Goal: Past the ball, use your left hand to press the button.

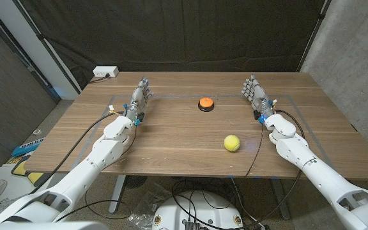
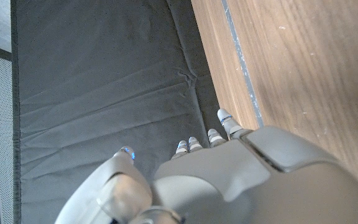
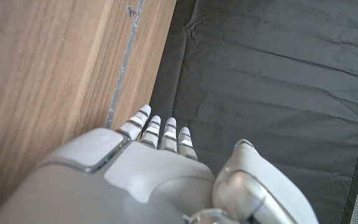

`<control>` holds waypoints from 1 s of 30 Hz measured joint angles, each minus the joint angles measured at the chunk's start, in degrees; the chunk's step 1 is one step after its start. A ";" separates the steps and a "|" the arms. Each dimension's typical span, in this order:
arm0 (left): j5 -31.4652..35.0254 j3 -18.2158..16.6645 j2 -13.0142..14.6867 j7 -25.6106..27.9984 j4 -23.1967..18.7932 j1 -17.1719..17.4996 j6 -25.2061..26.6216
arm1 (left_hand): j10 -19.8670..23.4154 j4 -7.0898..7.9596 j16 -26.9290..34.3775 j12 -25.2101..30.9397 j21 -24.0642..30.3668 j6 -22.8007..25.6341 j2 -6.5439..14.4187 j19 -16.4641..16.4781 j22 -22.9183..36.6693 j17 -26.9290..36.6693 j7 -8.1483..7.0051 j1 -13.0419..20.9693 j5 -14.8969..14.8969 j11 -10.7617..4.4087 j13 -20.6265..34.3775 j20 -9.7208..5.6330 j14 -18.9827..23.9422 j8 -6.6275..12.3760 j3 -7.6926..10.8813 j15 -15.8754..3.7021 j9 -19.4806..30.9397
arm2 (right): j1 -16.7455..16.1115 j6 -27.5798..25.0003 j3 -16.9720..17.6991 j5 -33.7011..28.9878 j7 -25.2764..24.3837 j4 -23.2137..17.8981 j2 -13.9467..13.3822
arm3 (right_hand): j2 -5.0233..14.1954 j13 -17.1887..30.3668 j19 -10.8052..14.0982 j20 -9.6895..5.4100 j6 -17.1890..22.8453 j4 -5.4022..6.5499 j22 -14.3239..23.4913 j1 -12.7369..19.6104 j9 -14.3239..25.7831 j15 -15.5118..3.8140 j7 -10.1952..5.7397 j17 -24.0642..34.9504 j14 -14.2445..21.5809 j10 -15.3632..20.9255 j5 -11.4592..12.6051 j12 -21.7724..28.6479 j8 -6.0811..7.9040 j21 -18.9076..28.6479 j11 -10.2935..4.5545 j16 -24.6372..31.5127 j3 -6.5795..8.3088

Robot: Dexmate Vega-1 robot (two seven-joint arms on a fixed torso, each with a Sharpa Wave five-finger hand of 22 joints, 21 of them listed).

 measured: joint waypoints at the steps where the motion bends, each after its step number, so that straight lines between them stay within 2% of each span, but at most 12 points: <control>1: 0.76 0.00 0.00 -0.44 0.00 0.00 0.30 | 0.00 0.00 0.00 0.00 0.00 0.00 0.00 0.00 0.00 0.10 0.00 0.00 0.00 0.00 0.00 0.00 0.00 0.00 0.00 0.00 0.00 | -0.17 0.00 0.75 0.00 0.00 -0.02 0.57 | 0.00 0.00 0.00 0.00 0.00 0.00 0.00 0.00 0.00 0.00 0.00 0.00 0.00 0.00 0.00 0.00 0.00 0.00 0.00 0.00 0.00; 12: 7.30 -6.91 -5.78 -4.23 0.31 0.60 2.65 | 0.00 -0.01 0.22 0.27 0.21 0.00 0.21 0.01 0.00 0.12 0.00 0.21 0.00 0.01 -0.01 0.00 0.00 0.23 0.01 0.00 0.00 | -1.14 -2.83 6.42 -5.89 3.64 -0.13 5.23 | -0.23 0.00 0.00 0.00 -0.01 -0.24 -0.01 0.23 0.21 0.00 0.00 -0.01 0.00 0.00 0.00 0.00 0.00 0.00 0.00 0.00 0.24; 14: 8.86 -7.61 -6.46 -5.04 0.42 0.58 3.03 | 0.00 -0.16 0.82 0.85 0.57 -0.01 0.22 0.01 0.00 0.12 -0.63 0.23 0.00 0.01 -0.01 0.00 0.00 0.66 0.16 0.00 0.00 | -1.17 -3.07 7.46 -6.54 4.13 -0.04 6.15 | -0.23 0.00 -0.01 0.00 -0.01 -0.24 -0.01 0.23 0.26 0.00 -0.01 -0.01 0.00 0.00 0.00 0.00 0.00 0.00 0.00 0.00 0.24; 15: 9.26 -7.61 -6.46 -5.26 0.42 0.58 3.12 | 0.00 -0.16 1.08 0.89 0.89 -0.03 0.68 -0.40 0.00 0.12 -1.11 0.68 0.00 0.01 -0.01 0.47 0.01 0.66 0.16 0.00 0.00 | -1.18 -3.07 7.71 -6.54 4.13 0.01 6.39 | -0.23 0.00 -0.01 0.00 -0.01 -0.24 -0.01 0.23 0.27 0.00 -0.01 -0.01 0.00 0.00 0.00 0.00 0.00 0.00 0.00 0.00 0.24; 16: 9.98 -8.67 -7.55 -5.71 0.66 0.26 3.23 | 0.00 -0.16 1.11 0.89 1.09 0.02 0.67 -0.34 0.00 0.12 -1.45 0.68 0.00 0.01 -0.01 1.76 -0.02 0.66 0.16 0.03 0.00 | -1.19 -3.48 8.19 -7.70 5.01 0.12 6.84 | -0.22 0.00 -0.01 0.00 -0.01 -0.24 -0.01 0.23 0.27 0.00 -0.01 -0.01 0.00 0.00 0.00 0.00 0.00 0.00 0.00 0.00 0.24; 18: 11.27 -8.67 -7.55 -6.40 0.66 0.26 3.36 | 0.02 -0.16 1.48 1.32 1.48 -0.10 0.88 -0.31 0.00 0.12 -1.98 0.90 0.00 0.04 -0.01 3.46 -0.27 0.66 0.16 0.58 -0.01 | -1.19 -3.48 9.00 -7.70 5.01 0.29 7.53 | -0.22 0.00 -0.01 0.00 -0.01 -0.24 -0.01 0.23 0.27 0.00 -0.01 -0.01 0.00 -0.01 0.00 0.00 -0.01 0.00 0.00 0.00 0.24; 20: 12.39 -9.67 -8.64 -6.94 0.99 -0.28 3.42 | 0.15 -0.26 1.49 1.64 1.53 0.00 0.88 -0.36 0.00 0.20 -2.67 0.92 0.00 1.36 0.12 4.14 -0.29 0.92 0.26 0.72 -0.01 | -1.19 -3.86 9.60 -8.78 5.87 0.42 8.07 | -0.22 0.00 -0.01 0.00 -0.01 -0.24 -0.01 0.23 0.27 0.00 -0.01 -0.01 0.00 -0.01 0.00 0.00 -0.01 0.00 0.00 0.00 0.23; 23: 14.05 -10.46 -9.69 -7.79 1.45 -1.03 3.43 | 0.10 -0.39 1.50 1.99 1.53 0.00 0.66 -0.27 0.00 0.39 -2.67 1.90 0.00 2.79 0.26 4.22 -0.37 1.32 0.39 1.64 -0.01 | -1.21 -4.32 10.47 -9.83 6.72 0.53 8.84 | -0.22 -0.01 -0.01 0.00 0.19 -0.24 -0.01 0.23 0.26 -0.01 -0.20 -0.01 0.00 -0.01 0.00 0.00 -0.01 0.00 0.00 0.00 0.23; 25: 15.16 -10.91 -10.35 -8.23 1.91 -1.71 3.43 | 0.72 -0.57 1.94 2.35 1.53 0.01 0.32 -0.27 -0.01 0.39 -2.67 2.54 0.00 3.38 0.26 4.22 -0.39 1.48 0.57 1.65 -0.01 | -1.26 -4.54 10.93 -10.26 7.06 0.58 9.18 | -0.22 -0.01 -0.01 0.00 0.19 -0.24 -0.01 0.23 0.26 -0.01 -0.21 -0.01 0.00 -0.01 0.00 0.00 -0.01 0.00 0.00 0.00 0.23; 30: 17.61 -11.45 -11.29 -9.65 2.96 -3.11 3.43 | 2.10 -0.80 1.99 2.73 1.53 0.01 0.35 -0.28 -0.01 0.39 -2.67 3.43 -0.01 3.75 0.26 4.83 0.02 1.69 0.79 2.05 0.26 | -1.47 -5.06 12.18 -11.43 8.05 0.60 10.20 | -0.22 -0.01 -0.01 0.01 0.19 -0.48 -0.01 0.23 0.26 -0.01 -0.21 -0.02 0.00 -0.01 -0.01 0.00 -0.01 0.00 0.00 0.00 0.47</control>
